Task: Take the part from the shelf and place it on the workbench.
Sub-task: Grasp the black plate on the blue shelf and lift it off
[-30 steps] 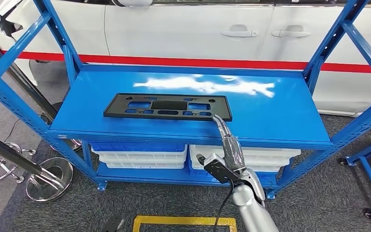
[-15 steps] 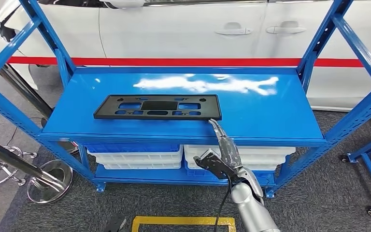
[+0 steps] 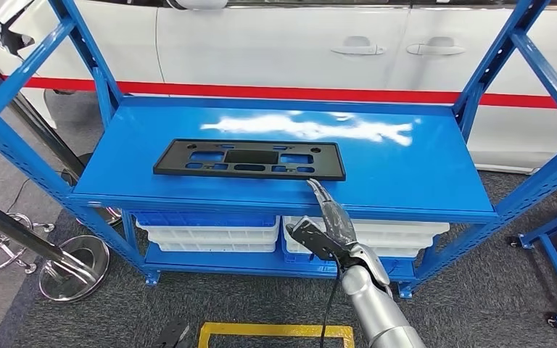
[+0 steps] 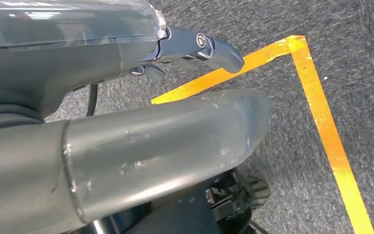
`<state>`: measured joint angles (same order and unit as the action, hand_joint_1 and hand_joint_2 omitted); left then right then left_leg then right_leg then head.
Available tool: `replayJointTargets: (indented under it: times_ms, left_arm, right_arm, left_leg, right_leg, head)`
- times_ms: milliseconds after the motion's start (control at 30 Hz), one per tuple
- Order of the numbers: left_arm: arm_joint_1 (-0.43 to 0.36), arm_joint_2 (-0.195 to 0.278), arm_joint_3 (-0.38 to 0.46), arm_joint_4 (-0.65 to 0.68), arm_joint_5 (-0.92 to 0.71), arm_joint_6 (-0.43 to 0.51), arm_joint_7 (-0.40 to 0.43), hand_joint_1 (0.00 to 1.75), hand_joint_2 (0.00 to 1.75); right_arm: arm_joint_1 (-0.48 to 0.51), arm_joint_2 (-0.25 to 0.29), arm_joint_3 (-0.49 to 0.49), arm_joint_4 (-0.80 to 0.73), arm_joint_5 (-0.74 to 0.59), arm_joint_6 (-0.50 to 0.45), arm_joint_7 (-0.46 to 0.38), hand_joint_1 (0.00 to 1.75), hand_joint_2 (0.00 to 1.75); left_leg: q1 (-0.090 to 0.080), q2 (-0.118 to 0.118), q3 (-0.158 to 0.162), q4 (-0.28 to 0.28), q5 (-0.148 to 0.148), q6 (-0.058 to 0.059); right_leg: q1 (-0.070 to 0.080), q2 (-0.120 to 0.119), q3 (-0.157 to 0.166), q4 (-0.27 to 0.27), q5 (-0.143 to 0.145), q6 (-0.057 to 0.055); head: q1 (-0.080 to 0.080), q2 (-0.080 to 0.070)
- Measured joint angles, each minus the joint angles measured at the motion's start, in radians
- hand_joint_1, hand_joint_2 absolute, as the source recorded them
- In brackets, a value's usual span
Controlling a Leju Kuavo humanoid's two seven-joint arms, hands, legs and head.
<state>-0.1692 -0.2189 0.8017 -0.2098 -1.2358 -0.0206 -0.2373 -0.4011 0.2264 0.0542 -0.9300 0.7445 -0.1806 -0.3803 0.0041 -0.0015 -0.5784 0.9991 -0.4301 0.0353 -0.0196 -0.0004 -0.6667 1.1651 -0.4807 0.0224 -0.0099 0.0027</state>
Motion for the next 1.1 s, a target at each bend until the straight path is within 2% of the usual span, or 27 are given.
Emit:
replayJointTargets:
  times_ms: [67, 100, 200, 233, 300, 367, 400, 433, 467, 533, 567, 600, 700, 767, 800, 867, 900, 933, 967, 1033, 1067, 1100]
  left_arm:
    - [-0.002, -0.001, -0.001, 0.0, 0.0, 0.0, 0.0, 0.0, 0.0]
    - [-0.003, -0.002, -0.002, 0.0, 0.0, 0.0, 0.0, 0.0, 0.0]
    - [-0.004, -0.002, -0.008, 0.0, -0.002, -0.001, 0.0, 0.0, 0.0]
    - [-0.004, -0.002, -0.009, 0.0, -0.002, -0.001, 0.0, 0.0, 0.0]
    - [-0.006, -0.002, -0.011, 0.0, -0.002, -0.001, 0.001, 0.0, 0.0]
    - [-0.005, -0.002, -0.012, 0.0, -0.002, -0.001, 0.002, 0.0, 0.0]
    - [-0.004, -0.002, -0.012, 0.0, -0.002, -0.001, 0.003, 0.0, 0.0]
    - [-0.002, -0.002, -0.013, 0.0, -0.002, -0.001, 0.004, 0.0, 0.0]
    - [-0.002, -0.002, -0.014, 0.0, -0.002, -0.001, 0.004, 0.0, 0.0]
    - [-0.003, -0.002, -0.015, 0.0, -0.003, -0.001, 0.005, 0.0, 0.0]
    - [-0.004, -0.002, -0.016, 0.0, -0.003, 0.0, 0.006, 0.0, 0.0]
    - [-0.005, -0.001, -0.016, 0.0, -0.003, 0.0, 0.006, 0.0, 0.0]
    - [-0.005, -0.002, -0.016, 0.0, -0.005, 0.0, 0.006, 0.0, 0.0]
    - [-0.006, -0.003, -0.017, 0.0, -0.006, 0.0, 0.006, 0.0, 0.0]
    - [-0.007, -0.004, -0.017, 0.0, -0.007, 0.0, 0.006, 0.0, 0.0]
    - [-0.007, -0.005, -0.017, 0.0, -0.007, 0.0, 0.006, 0.0, 0.0]
    - [-0.007, -0.005, -0.017, 0.0, -0.007, 0.0, 0.007, 0.0, 0.0]
    - [-0.006, -0.005, -0.017, 0.0, -0.008, -0.001, 0.007, 0.0, 0.0]
    - [-0.006, -0.005, -0.018, 0.0, -0.008, -0.001, 0.008, 0.0, 0.0]
    - [-0.007, -0.006, -0.019, 0.0, -0.009, -0.003, 0.01, 0.0, 0.0]
    - [-0.008, -0.007, -0.021, 0.0, -0.01, -0.004, 0.011, 0.0, 0.0]
    - [-0.009, -0.008, -0.023, 0.0, -0.01, -0.004, 0.012, 0.0, 0.0]
  right_arm:
    - [-0.01, 0.001, 0.0, 0.006, 0.002, -0.002, 0.0, 0.0, 0.0]
    - [-0.013, 0.002, 0.0, 0.009, 0.004, -0.005, 0.0, 0.0, 0.0]
    - [-0.02, 0.005, 0.0, 0.014, 0.013, -0.013, -0.002, 0.0, 0.0]
    - [-0.024, 0.007, 0.0, 0.015, 0.011, -0.013, -0.005, 0.0, 0.0]
    - [-0.03, 0.013, 0.0, 0.014, -0.009, -0.007, -0.02, 0.0, 0.0]
    - [-0.028, 0.018, -0.001, 0.01, -0.05, 0.008, -0.049, 0.0, 0.0]
    - [-0.024, 0.019, -0.002, 0.005, -0.076, 0.015, -0.067, 0.0, 0.0]
    - [-0.018, 0.021, -0.005, -0.003, -0.099, 0.019, -0.085, 0.0, 0.0]
    - [-0.014, 0.022, -0.008, -0.014, -0.116, 0.017, -0.102, 0.0, 0.0]
    - [-0.01, 0.026, -0.011, -0.039, -0.129, 0.006, -0.123, 0.0, 0.0]
    - [-0.009, 0.028, -0.011, -0.05, -0.134, 0.005, -0.129, 0.0, 0.0]
    - [-0.007, 0.029, -0.011, -0.06, -0.142, 0.009, -0.134, 0.0, 0.0]
    - [0.0, 0.031, -0.012, -0.08, -0.161, 0.023, -0.143, 0.0, 0.0]
    - [0.0, 0.034, -0.012, -0.091, -0.165, 0.024, -0.147, 0.0, 0.0]
    - [0.0, 0.034, -0.013, -0.095, -0.167, 0.025, -0.148, 0.0, 0.0]
    - [0.004, 0.034, -0.017, -0.097, -0.174, 0.029, -0.148, 0.0, 0.0]
    - [0.006, 0.034, -0.019, -0.097, -0.177, 0.033, -0.148, 0.0, 0.0]
    - [0.008, 0.034, -0.022, -0.097, -0.18, 0.036, -0.148, 0.0, 0.0]
    - [0.007, 0.034, -0.023, -0.097, -0.181, 0.04, -0.148, 0.0, 0.0]
    - [0.001, 0.034, -0.023, -0.096, -0.18, 0.043, -0.148, 0.0, 0.0]
    - [-0.003, 0.034, -0.023, -0.096, -0.177, 0.042, -0.148, 0.0, 0.0]
    - [-0.007, 0.035, -0.023, -0.096, -0.174, 0.041, -0.148, 0.0, 0.0]
  left_leg:
    - [-0.002, -0.001, -0.005, 0.011, -0.007, -0.009]
    - [-0.004, -0.001, -0.007, 0.014, -0.009, -0.015]
    - [-0.001, -0.001, -0.01, 0.018, -0.013, -0.03]
    - [0.0, -0.001, -0.015, 0.032, -0.024, -0.036]
    - [0.003, 0.0, -0.055, 0.12, -0.076, -0.046]
    - [0.005, 0.0, -0.119, 0.255, -0.135, -0.052]
    - [0.006, 0.0, -0.14, 0.296, -0.144, -0.053]
    - [0.006, 0.0, -0.143, 0.3, -0.133, -0.051]
    - [0.006, 0.0, -0.126, 0.263, -0.104, -0.047]
    - [0.002, 0.0, -0.059, 0.122, -0.038, -0.033]
    - [0.0, 0.0, -0.03, 0.063, -0.018, -0.026]
    - [-0.004, 0.0, -0.014, 0.027, -0.011, -0.021]
    - [-0.004, -0.001, -0.005, 0.005, -0.007, -0.011]
    - [0.002, 0.001, 0.003, -0.01, 0.002, -0.002]
    - [0.005, 0.002, 0.006, -0.015, 0.005, 0.001]
    - [0.004, 0.003, 0.005, -0.015, 0.006, 0.004]
    - [0.004, 0.003, 0.004, -0.013, 0.005, 0.004]
    - [0.003, 0.002, 0.004, -0.011, 0.003, 0.003]
    - [0.004, 0.002, 0.003, -0.008, 0.001, 0.002]
    - [0.004, 0.001, 0.004, 0.001, -0.006, -0.004]
    - [0.002, 0.0, 0.002, 0.008, -0.01, -0.009]
    - [0.001, 0.0, 0.0, 0.013, -0.013, -0.014]
  right_leg:
    - [0.002, 0.001, 0.048, -0.102, 0.034, -0.007]
    - [0.004, 0.002, 0.055, -0.121, 0.035, -0.013]
    - [0.007, 0.003, 0.054, -0.125, 0.037, -0.034]
    - [0.006, 0.003, 0.056, -0.127, 0.039, -0.041]
    - [0.004, 0.003, 0.057, -0.13, 0.04, -0.05]
    - [0.006, 0.002, 0.057, -0.13, 0.039, -0.054]
    - [0.007, 0.001, 0.057, -0.13, 0.039, -0.054]
    - [0.008, 0.001, 0.057, -0.129, 0.039, -0.054]
    - [0.009, 0.002, 0.058, -0.129, 0.038, -0.054]
    - [0.012, 0.005, 0.059, -0.129, 0.038, -0.054]
    - [0.013, 0.006, 0.059, -0.129, 0.038, -0.051]
    - [0.014, 0.006, 0.058, -0.129, 0.038, -0.047]
    - [0.012, 0.006, 0.059, -0.133, 0.038, -0.028]
    - [0.013, 0.006, 0.047, -0.102, 0.015, -0.019]
    - [0.012, 0.006, 0.027, -0.056, -0.013, -0.015]
    - [0.01, 0.005, -0.036, 0.072, -0.073, -0.01]
    - [0.008, 0.005, -0.061, 0.119, -0.085, -0.007]
    - [0.007, 0.005, -0.071, 0.133, -0.079, -0.006]
    - [0.006, 0.004, -0.061, 0.109, -0.054, -0.005]
    - [0.003, 0.002, 0.001, -0.017, 0.01, -0.006]
    - [0.004, 0.002, 0.028, -0.072, 0.031, -0.009]
    - [0.005, 0.002, 0.044, -0.108, 0.04, -0.014]
  head:
    - [0.0, 0.0]
    - [0.0, 0.0]
    - [0.0, 0.0]
    - [0.0, 0.0]
    - [0.0, 0.0]
    - [0.0, 0.0]
    - [0.0, 0.0]
    - [0.0, 0.0]
    - [0.0, 0.0]
    - [0.0, 0.0]
    - [0.0, 0.0]
    - [0.0, 0.0]
    - [0.0, 0.0]
    - [0.0, 0.0]
    - [0.0, 0.0]
    - [0.0, 0.0]
    - [0.0, 0.0]
    - [0.0, 0.0]
    - [0.0, 0.0]
    - [0.0, 0.0]
    - [0.0, 0.0]
    - [0.0, 0.0]
